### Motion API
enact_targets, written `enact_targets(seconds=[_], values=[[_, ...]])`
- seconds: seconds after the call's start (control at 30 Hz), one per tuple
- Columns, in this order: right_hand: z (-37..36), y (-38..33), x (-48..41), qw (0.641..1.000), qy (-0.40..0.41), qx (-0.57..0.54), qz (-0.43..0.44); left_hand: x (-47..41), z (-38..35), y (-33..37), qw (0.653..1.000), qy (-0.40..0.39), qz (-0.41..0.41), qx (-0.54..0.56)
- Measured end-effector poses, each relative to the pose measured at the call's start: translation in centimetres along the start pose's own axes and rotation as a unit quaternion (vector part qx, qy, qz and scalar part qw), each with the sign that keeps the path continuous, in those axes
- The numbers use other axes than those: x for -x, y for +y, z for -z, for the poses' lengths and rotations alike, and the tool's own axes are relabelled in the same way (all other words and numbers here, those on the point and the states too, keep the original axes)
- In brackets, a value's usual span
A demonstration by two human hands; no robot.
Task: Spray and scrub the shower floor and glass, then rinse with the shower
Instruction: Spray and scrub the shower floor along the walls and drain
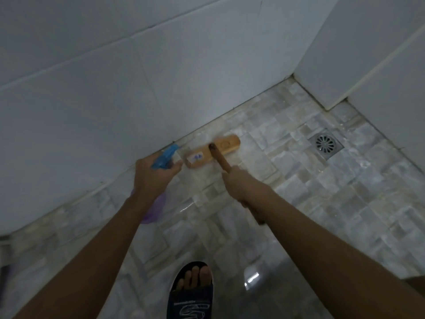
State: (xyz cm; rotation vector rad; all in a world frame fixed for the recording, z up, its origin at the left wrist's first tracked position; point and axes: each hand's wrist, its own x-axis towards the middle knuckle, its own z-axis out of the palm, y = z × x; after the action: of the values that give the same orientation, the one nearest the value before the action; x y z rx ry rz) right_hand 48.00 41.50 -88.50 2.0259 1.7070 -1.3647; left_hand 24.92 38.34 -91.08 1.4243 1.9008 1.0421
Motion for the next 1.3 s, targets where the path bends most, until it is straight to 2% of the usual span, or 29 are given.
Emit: enact_targets(seconds=[0.17, 0.3, 0.43, 0.57, 0.8, 1.1, 1.3], values=[[1.1, -5.0, -3.5, 1.000, 0.008, -0.009, 0.013, 0.6, 0.9, 0.0, 0.998, 0.058, -0.005, 0.018], [0.8, -1.6, 0.1, 0.998, -0.013, 0.051, 0.018, 0.6, 1.8, -1.1, 0.996, 0.080, -0.025, 0.025], [-1.1, 3.5, 4.2, 0.998, -0.026, 0.044, -0.025, 1.4, 2.0, -1.2, 0.997, 0.067, -0.035, 0.036], [0.3, 1.7, 2.4, 0.997, -0.022, 0.065, -0.018, 0.6, 1.8, -1.3, 0.997, 0.068, -0.015, 0.042], [1.1, -4.4, -3.6, 0.999, 0.005, 0.029, 0.019, -0.1, 0.6, -0.6, 0.999, 0.025, -0.021, 0.020], [7.4, 2.0, -3.7, 0.995, 0.052, -0.043, -0.071, -4.9, -3.9, 3.4, 1.000, -0.005, 0.013, 0.014], [11.9, 7.3, -3.5, 0.982, 0.097, -0.090, -0.137, -10.2, -10.4, 7.5, 0.995, -0.094, -0.039, 0.012]])
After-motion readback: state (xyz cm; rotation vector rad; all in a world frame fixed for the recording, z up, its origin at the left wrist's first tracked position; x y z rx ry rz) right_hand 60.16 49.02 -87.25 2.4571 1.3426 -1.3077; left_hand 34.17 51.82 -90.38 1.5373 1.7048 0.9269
